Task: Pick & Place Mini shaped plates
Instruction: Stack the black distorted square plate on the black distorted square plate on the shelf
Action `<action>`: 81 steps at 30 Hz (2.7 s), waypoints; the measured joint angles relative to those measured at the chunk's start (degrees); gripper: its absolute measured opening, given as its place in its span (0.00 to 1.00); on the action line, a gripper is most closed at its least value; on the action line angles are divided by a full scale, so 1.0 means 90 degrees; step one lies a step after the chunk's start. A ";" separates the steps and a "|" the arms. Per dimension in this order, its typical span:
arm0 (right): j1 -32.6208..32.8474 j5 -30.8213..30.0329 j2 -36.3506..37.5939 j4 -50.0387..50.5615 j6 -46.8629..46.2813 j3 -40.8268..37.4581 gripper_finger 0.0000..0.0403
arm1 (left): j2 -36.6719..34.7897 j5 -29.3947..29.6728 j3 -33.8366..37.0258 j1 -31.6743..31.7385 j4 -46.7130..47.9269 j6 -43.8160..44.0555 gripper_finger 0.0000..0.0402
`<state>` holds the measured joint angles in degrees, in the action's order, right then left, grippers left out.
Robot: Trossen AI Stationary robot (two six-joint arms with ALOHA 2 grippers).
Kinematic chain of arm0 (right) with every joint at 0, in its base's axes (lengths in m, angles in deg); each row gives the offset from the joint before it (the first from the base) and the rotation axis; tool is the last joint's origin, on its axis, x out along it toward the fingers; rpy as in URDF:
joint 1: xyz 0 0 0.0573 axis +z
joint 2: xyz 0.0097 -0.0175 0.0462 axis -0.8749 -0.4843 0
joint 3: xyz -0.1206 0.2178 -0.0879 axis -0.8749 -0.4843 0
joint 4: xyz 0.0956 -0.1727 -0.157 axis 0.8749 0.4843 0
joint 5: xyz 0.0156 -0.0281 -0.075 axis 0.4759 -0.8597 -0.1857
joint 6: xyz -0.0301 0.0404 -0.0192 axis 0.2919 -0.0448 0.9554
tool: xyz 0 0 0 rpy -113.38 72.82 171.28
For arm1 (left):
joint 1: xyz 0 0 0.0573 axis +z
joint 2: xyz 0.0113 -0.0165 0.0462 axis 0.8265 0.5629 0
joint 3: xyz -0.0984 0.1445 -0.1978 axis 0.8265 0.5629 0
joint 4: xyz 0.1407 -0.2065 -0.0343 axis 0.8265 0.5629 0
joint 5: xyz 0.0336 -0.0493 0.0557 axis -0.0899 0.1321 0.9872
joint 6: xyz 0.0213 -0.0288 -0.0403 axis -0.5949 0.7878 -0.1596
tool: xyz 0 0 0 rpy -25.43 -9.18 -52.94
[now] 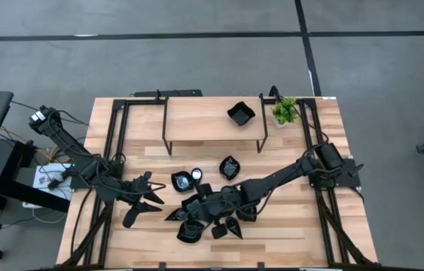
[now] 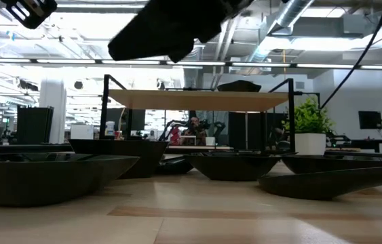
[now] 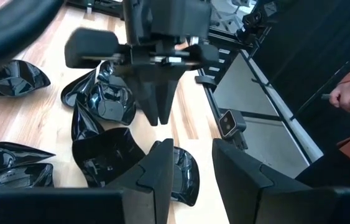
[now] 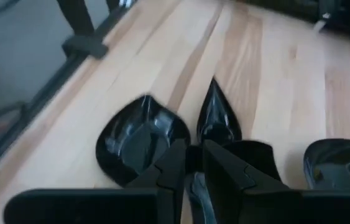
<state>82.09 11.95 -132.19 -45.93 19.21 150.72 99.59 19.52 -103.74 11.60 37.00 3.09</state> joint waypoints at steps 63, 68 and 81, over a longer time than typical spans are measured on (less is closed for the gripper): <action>-0.0008 -0.0022 -0.0308 0.0433 -0.0070 -0.0007 0.14 | -0.0001 0.0000 0.0001 -0.0002 -0.0325 -0.0111 0.28; -0.0005 -0.0022 -0.0308 0.0431 -0.0071 -0.0007 0.17 | 0.0000 0.0000 0.0002 -0.0002 -0.0326 -0.0112 0.28; -0.0017 0.0005 -0.0311 0.0456 -0.0069 -0.0007 0.19 | -0.0002 0.0000 0.0000 0.0000 -0.0375 -0.0114 0.28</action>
<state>81.94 11.99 -134.99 -41.82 18.59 150.65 99.57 19.52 -103.74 11.60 33.62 2.06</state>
